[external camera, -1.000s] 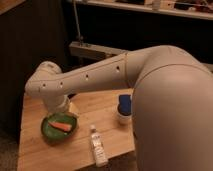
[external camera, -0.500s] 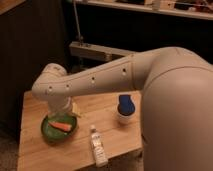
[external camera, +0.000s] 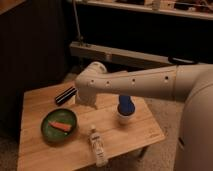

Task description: Drag the ceramic bowl in a circle

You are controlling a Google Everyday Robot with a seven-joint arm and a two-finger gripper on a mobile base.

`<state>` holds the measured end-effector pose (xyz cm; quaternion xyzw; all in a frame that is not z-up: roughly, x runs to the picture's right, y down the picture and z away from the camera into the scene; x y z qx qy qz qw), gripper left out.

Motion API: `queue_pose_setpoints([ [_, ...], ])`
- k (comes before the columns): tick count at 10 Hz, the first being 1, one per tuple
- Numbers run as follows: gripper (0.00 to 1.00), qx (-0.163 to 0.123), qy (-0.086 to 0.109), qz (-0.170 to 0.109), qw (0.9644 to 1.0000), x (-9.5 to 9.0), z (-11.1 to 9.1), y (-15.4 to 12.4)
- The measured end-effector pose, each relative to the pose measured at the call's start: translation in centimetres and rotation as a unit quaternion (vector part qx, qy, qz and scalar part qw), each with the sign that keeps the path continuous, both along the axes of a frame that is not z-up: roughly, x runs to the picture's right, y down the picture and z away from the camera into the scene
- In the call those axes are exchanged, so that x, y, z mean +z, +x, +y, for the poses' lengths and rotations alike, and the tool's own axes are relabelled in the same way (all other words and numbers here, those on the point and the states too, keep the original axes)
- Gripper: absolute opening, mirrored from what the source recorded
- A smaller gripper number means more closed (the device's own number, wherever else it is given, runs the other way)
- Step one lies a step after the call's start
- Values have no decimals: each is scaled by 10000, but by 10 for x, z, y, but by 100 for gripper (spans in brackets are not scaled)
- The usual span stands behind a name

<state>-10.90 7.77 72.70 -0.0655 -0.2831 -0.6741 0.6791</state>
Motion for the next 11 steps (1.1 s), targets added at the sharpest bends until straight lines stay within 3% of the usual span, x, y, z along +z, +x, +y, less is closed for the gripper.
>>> queue_pose_setpoints([
  [2, 80, 23, 37, -51, 10000, 4, -5, 8],
  [5, 80, -231, 121, -218, 9994, 11, -1, -11],
  [8, 80, -599, 221, -635, 9959, 54, -10, -33],
  [11, 80, -875, -31, -816, 9928, 100, 1, -54],
])
